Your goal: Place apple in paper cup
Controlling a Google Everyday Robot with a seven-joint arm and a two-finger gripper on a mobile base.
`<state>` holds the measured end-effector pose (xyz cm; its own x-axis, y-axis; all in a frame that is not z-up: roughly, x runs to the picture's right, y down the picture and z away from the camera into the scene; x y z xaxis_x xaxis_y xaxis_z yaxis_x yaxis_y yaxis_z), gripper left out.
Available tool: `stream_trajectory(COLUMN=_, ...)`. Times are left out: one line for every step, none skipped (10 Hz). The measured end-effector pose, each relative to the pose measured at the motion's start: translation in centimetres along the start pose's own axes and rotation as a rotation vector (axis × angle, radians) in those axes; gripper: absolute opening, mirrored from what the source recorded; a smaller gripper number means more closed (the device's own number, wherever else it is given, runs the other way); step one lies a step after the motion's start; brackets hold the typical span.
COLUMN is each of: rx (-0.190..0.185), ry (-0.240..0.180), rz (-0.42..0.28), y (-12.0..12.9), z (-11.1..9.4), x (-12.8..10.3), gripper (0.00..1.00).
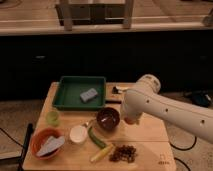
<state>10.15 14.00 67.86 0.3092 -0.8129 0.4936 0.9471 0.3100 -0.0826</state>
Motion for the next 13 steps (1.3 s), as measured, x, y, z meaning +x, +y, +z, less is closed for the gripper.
stream_trajectory(rx=-0.005, ry=-0.001, rz=-0.010, y=-0.3, z=-0.2, x=-0.1, gripper=0.00)
stream_trajectory(rx=-0.004, ry=0.000, rz=-0.016, y=-0.6, z=-0.3, x=-0.1, gripper=0.00)
stream_trajectory(rx=-0.007, ry=-0.005, rz=-0.023, y=-0.8, z=-0.5, x=-0.3, gripper=0.00)
stream_trajectory(rx=-0.006, ry=-0.006, rz=-0.031, y=-1.2, z=-0.5, x=-0.4, gripper=0.00)
stream_trajectory(rx=-0.008, ry=-0.009, rz=-0.046, y=-1.7, z=-0.7, x=-0.6, gripper=0.00)
stream_trajectory(rx=-0.009, ry=-0.011, rz=-0.051, y=-1.9, z=-0.8, x=-0.7, gripper=0.00)
stream_trajectory(rx=-0.015, ry=-0.013, rz=-0.059, y=-2.0, z=-0.9, x=-0.8, gripper=0.00)
stream_trajectory(rx=-0.014, ry=-0.017, rz=-0.071, y=-2.4, z=-1.0, x=-1.0, gripper=0.00)
stream_trajectory(rx=-0.016, ry=-0.019, rz=-0.089, y=-3.2, z=-1.0, x=-1.3, gripper=0.00)
stream_trajectory(rx=-0.018, ry=-0.023, rz=-0.106, y=-3.9, z=-1.1, x=-1.6, gripper=0.00)
stream_trajectory(rx=-0.021, ry=-0.025, rz=-0.117, y=-4.2, z=-1.2, x=-1.7, gripper=0.00)
stream_trajectory(rx=-0.024, ry=-0.028, rz=-0.123, y=-4.4, z=-1.2, x=-1.9, gripper=0.00)
stream_trajectory(rx=-0.026, ry=-0.029, rz=-0.133, y=-4.6, z=-1.3, x=-2.1, gripper=0.00)
